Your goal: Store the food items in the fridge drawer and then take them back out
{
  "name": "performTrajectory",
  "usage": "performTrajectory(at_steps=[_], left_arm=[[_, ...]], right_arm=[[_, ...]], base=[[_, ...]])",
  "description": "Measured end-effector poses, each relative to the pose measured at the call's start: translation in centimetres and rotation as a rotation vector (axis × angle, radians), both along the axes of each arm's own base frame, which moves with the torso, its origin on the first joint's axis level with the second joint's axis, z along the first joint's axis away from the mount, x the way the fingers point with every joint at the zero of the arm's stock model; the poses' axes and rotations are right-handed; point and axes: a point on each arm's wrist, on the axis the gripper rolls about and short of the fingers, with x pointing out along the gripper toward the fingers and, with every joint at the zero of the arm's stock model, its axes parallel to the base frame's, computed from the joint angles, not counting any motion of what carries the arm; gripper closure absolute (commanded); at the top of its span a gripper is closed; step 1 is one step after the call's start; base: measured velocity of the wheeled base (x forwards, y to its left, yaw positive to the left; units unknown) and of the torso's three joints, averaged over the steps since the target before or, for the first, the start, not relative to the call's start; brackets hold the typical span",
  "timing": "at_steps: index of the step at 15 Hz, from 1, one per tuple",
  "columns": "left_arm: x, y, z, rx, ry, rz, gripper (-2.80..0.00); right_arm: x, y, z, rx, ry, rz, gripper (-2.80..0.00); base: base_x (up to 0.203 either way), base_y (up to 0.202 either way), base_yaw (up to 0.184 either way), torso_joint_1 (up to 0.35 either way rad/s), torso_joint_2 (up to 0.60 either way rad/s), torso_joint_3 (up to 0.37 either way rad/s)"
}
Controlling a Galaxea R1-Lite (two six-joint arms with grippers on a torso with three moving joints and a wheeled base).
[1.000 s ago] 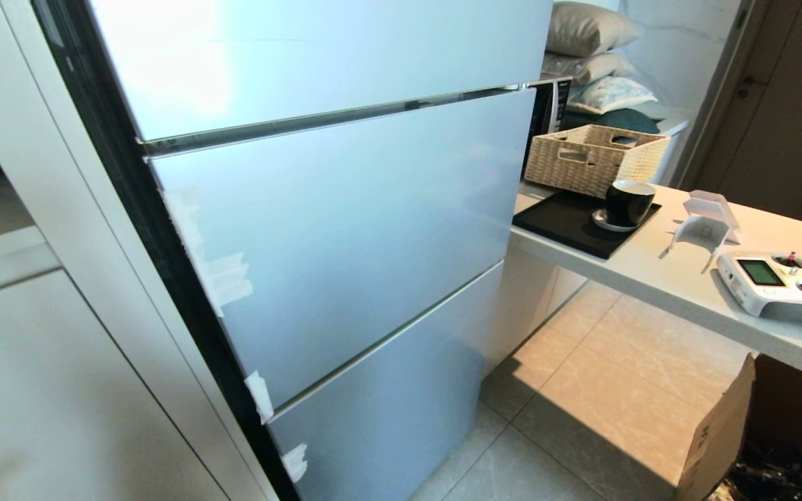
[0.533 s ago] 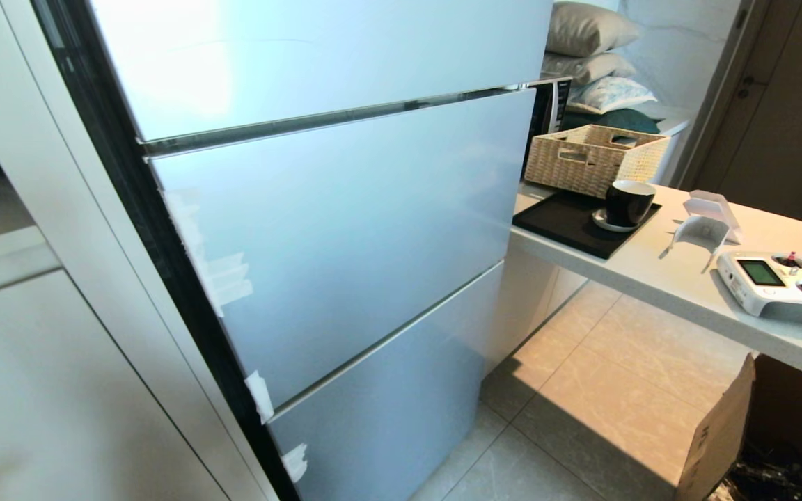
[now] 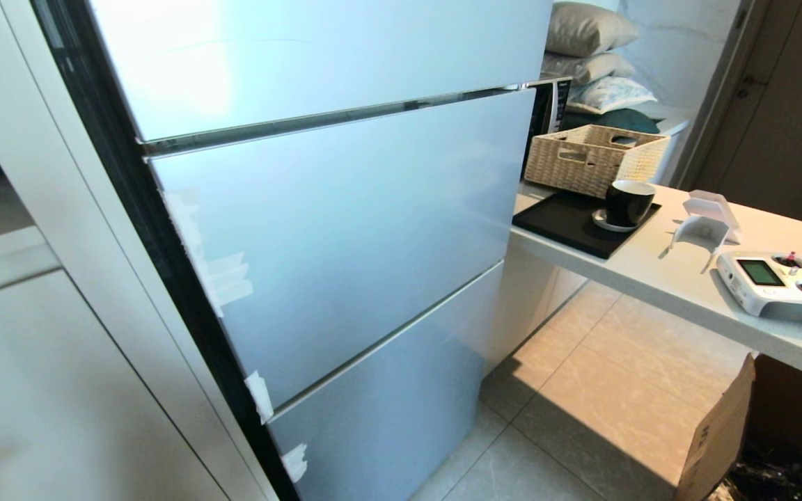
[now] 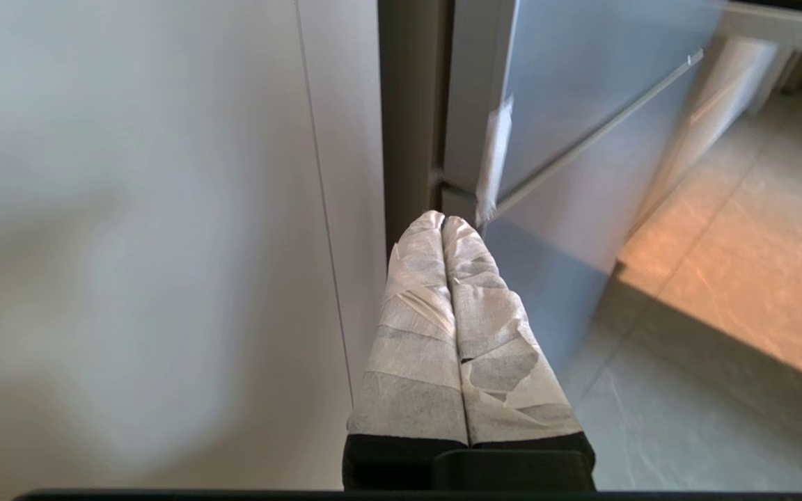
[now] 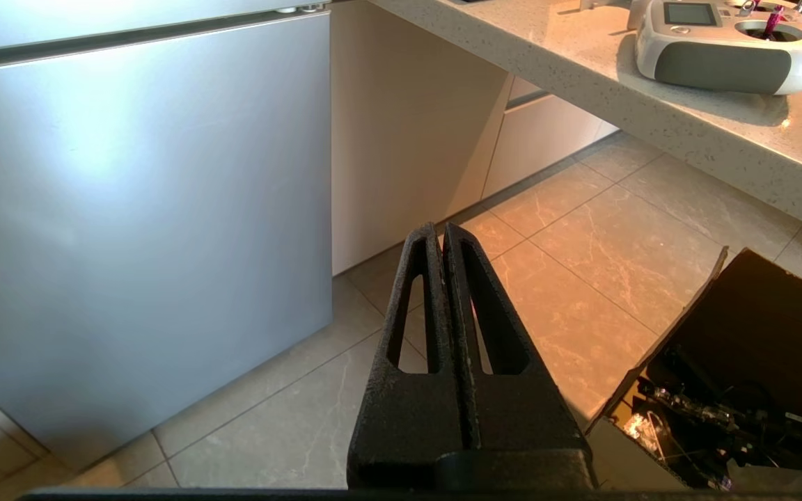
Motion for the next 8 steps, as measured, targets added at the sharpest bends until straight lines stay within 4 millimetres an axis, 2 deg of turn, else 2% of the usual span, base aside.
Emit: performTrajectory(at_steps=[4,8], left_arm=[[0.0,0.0,0.0,0.003,0.007,-0.008,0.00],[-0.8,-0.1,5.6,-0.076,-0.094,-0.071,0.00]], right_arm=[[0.0,0.0,0.0,0.001,0.001,0.000,0.00],[0.0,0.0,0.0,0.000,0.001,0.000,0.00]], base=[[0.000,0.000,0.000,0.000,0.00,0.000],[0.000,0.000,0.000,0.000,0.00,0.000]])
